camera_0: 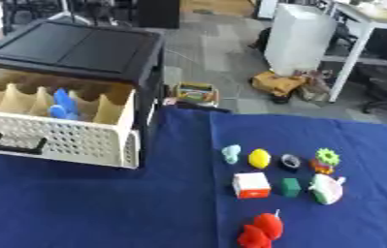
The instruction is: Pick up objects from table and place into drawer.
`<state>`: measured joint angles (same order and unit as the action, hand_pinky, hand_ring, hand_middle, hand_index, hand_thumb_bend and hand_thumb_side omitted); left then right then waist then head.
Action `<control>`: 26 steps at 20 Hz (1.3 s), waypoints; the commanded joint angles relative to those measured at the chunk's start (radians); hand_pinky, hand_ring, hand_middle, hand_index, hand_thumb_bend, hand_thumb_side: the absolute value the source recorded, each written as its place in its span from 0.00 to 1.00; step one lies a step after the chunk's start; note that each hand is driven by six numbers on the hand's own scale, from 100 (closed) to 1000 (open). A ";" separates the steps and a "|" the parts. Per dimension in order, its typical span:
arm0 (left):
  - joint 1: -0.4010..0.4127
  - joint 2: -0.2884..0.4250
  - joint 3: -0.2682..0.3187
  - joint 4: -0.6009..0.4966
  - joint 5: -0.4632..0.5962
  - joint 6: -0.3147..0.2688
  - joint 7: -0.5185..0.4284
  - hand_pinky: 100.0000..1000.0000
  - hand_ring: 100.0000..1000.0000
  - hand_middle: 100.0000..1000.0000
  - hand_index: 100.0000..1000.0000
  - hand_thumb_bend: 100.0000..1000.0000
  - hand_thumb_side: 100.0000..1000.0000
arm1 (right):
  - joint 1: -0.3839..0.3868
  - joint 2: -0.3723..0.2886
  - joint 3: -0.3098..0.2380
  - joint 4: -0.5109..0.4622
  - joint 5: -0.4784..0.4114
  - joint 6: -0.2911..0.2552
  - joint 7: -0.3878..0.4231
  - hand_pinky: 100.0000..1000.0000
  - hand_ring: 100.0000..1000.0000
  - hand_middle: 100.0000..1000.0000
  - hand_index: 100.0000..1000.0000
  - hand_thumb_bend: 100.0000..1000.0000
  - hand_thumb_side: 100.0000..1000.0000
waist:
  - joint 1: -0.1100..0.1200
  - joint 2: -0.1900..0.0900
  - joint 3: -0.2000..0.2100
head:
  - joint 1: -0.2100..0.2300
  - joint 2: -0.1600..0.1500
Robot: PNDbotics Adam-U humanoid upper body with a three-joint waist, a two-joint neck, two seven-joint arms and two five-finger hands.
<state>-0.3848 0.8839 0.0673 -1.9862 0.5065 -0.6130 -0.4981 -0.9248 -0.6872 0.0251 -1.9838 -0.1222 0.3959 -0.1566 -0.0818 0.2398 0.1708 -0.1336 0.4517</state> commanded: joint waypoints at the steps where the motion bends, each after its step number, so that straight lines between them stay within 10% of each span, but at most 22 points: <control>1: -0.005 0.100 -0.008 -0.014 -0.066 -0.229 -0.149 0.29 0.23 0.47 0.75 0.00 0.84 | 0.026 -0.060 -0.034 -0.016 -0.044 -0.063 -0.062 0.59 0.65 0.44 0.76 0.00 0.76 | 0.011 -0.024 -0.004 | 0.036 0.022; 8: 0.000 0.178 -0.044 -0.014 -0.210 -0.293 -0.178 0.30 0.26 0.44 0.78 0.00 0.92 | 0.141 -0.080 -0.059 -0.016 -0.095 -0.166 -0.166 0.59 0.64 0.43 0.75 0.00 0.78 | 0.025 -0.034 -0.011 | 0.124 0.047; 26: -0.059 0.330 -0.197 -0.014 -0.395 -0.294 -0.405 0.22 0.25 0.42 0.82 0.00 1.00 | 0.266 -0.088 -0.097 -0.016 -0.096 -0.220 -0.229 0.60 0.63 0.42 0.74 0.00 0.80 | 0.032 -0.028 -0.030 | 0.104 0.023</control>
<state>-0.4300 1.1675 -0.1213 -1.9919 0.1265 -0.5626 -0.5485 -0.6494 -0.7422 -0.0554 -1.9841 -0.2135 0.1831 -0.3806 -0.0560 0.2242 0.1418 -0.0264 0.4859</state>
